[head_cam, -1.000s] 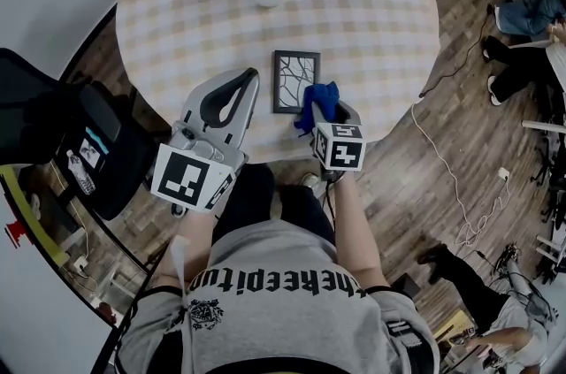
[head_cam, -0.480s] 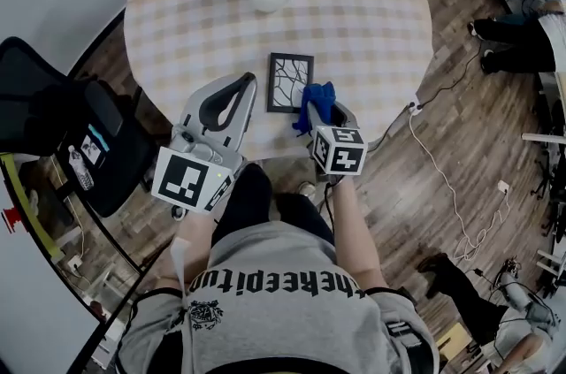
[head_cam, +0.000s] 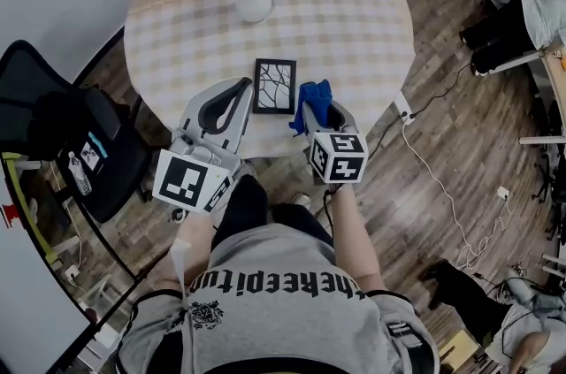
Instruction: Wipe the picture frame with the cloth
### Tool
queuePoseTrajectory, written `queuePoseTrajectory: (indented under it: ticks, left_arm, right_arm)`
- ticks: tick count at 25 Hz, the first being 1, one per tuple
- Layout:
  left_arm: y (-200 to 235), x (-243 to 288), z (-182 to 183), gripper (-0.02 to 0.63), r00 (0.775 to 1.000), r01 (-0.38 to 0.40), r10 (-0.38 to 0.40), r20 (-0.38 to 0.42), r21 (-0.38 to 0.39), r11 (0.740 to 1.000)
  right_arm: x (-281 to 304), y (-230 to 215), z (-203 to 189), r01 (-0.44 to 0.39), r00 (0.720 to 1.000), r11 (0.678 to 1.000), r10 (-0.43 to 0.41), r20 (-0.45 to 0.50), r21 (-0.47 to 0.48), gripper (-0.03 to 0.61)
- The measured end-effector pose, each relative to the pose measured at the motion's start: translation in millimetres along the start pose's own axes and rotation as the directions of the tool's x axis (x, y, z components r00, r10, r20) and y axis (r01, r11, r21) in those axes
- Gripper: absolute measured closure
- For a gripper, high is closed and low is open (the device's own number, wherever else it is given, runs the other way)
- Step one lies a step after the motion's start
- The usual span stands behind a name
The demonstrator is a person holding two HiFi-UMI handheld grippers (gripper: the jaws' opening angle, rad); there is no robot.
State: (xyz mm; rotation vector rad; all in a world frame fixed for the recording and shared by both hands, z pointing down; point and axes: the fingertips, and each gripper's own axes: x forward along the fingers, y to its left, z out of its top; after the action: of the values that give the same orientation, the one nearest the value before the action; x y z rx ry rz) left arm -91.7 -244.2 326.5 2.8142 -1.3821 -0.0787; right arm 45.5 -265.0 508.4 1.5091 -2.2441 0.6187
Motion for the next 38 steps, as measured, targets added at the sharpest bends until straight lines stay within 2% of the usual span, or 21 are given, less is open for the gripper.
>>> queuePoseTrajectory:
  ticks: [14, 28, 38]
  left_arm:
    - [-69, 0, 25, 0.598, 0.999, 0.019, -0.021, 0.040, 0.049, 0.999]
    - [-141, -1, 38, 0.598, 0.997, 0.046, -0.052, 0.059, 0.096, 0.994]
    - [-178, -20, 45, 0.597, 0.997, -0.005, -0.004, 0.077, 0.116, 0.993]
  right_arm:
    - [-80, -11, 49, -0.040, 0.984, 0.998, 0.049, 0.173, -0.056, 0.430]
    - [-173, -12, 98, -0.087, 0.928, 0.982, 0.141, 0.346, -0.167, 0.430]
    - [-228, -10, 99, -0.120, 0.887, 0.970, 0.201, 0.416, -0.213, 0.428]
